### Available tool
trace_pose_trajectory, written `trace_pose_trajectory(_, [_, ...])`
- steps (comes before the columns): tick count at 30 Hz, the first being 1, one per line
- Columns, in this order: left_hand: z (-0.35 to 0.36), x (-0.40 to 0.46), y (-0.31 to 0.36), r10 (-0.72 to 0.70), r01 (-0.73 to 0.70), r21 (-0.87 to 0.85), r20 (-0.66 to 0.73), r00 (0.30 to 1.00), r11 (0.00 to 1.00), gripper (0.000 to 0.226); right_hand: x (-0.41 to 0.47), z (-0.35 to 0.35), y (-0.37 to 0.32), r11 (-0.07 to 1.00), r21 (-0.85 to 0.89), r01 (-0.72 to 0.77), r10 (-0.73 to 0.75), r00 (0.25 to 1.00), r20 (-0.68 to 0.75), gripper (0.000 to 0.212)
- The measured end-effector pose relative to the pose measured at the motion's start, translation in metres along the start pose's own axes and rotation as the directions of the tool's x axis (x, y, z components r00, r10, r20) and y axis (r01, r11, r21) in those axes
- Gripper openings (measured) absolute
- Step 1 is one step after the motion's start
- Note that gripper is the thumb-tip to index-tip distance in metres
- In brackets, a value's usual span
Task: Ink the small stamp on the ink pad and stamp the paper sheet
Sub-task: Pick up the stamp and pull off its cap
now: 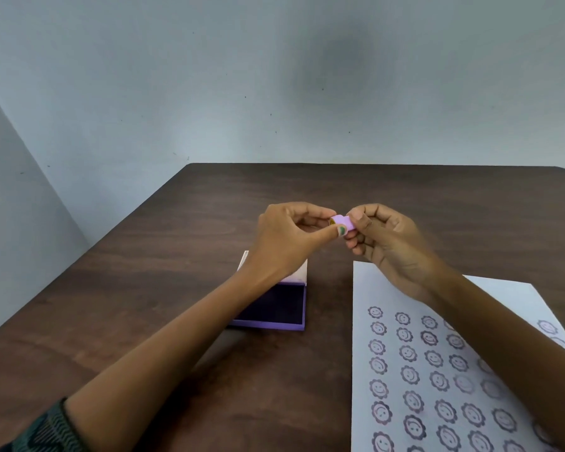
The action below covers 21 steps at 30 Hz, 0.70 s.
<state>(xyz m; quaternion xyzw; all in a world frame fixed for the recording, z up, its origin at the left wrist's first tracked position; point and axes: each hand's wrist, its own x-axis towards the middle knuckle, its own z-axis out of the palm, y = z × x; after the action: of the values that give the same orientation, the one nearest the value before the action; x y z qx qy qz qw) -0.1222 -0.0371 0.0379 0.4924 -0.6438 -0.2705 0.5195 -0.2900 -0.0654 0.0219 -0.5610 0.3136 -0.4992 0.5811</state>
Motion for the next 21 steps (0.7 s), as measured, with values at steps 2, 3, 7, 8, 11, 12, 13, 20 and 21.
trace_pose_trajectory(2, [-0.0019, 0.0011, 0.0001, -0.024, 0.023, -0.05, -0.007, 1.0, 0.998, 0.02, -0.0008, 0.0005, 0.001, 1.0, 0.008, 0.011, -0.011, 1.0, 0.007, 0.026])
trace_pose_trajectory(3, [-0.0028, 0.0014, 0.0, -0.031, 0.03, -0.06, -0.008, 0.999, 0.998, 0.02, -0.0011, 0.0011, 0.0016, 1.0, 0.012, 0.012, -0.013, 1.0, 0.006, 0.026])
trace_pose_trajectory(7, [-0.0029, 0.0, 0.0007, 0.009, -0.009, -0.045, 0.004, 1.0, 0.999, 0.022, -0.0007, 0.004, 0.0026, 0.998, 0.066, 0.007, -0.005, 1.0, -0.017, 0.023])
trace_pose_trajectory(8, [-0.0026, -0.0007, 0.0012, 0.028, -0.028, -0.041, 0.007, 1.0, 0.999, 0.023, -0.0003, 0.0045, 0.0026, 0.997, 0.082, 0.006, -0.004, 1.0, -0.025, 0.022])
trace_pose_trajectory(11, [-0.0029, -0.002, 0.0026, 0.055, -0.054, -0.055, 0.02, 0.998, 0.997, 0.027, 0.0002, 0.0041, 0.0021, 0.994, 0.104, 0.015, -0.012, 1.0, -0.028, 0.02])
trace_pose_trajectory(12, [-0.0035, -0.0019, 0.0029, 0.055, -0.053, -0.063, 0.025, 0.998, 0.997, 0.027, 0.0001, 0.0041, 0.0017, 0.994, 0.109, 0.018, -0.016, 1.0, -0.023, 0.019])
trace_pose_trajectory(13, [-0.0044, -0.0016, 0.0031, 0.053, -0.051, -0.07, 0.028, 0.998, 0.996, 0.027, 0.0, 0.0045, 0.0013, 0.993, 0.117, 0.02, -0.018, 1.0, -0.02, 0.019])
trace_pose_trajectory(20, [-0.005, -0.0009, 0.0048, 0.004, -0.003, -0.151, 0.012, 1.0, 0.988, 0.027, -0.0012, 0.0077, -0.0037, 0.982, 0.182, 0.046, -0.043, 0.999, -0.025, 0.016])
trace_pose_trajectory(21, [-0.0049, -0.0007, 0.0048, -0.009, 0.011, -0.163, 0.012, 1.0, 0.987, 0.027, -0.0016, 0.0079, -0.0041, 0.982, 0.182, 0.053, -0.049, 0.998, -0.026, 0.016])
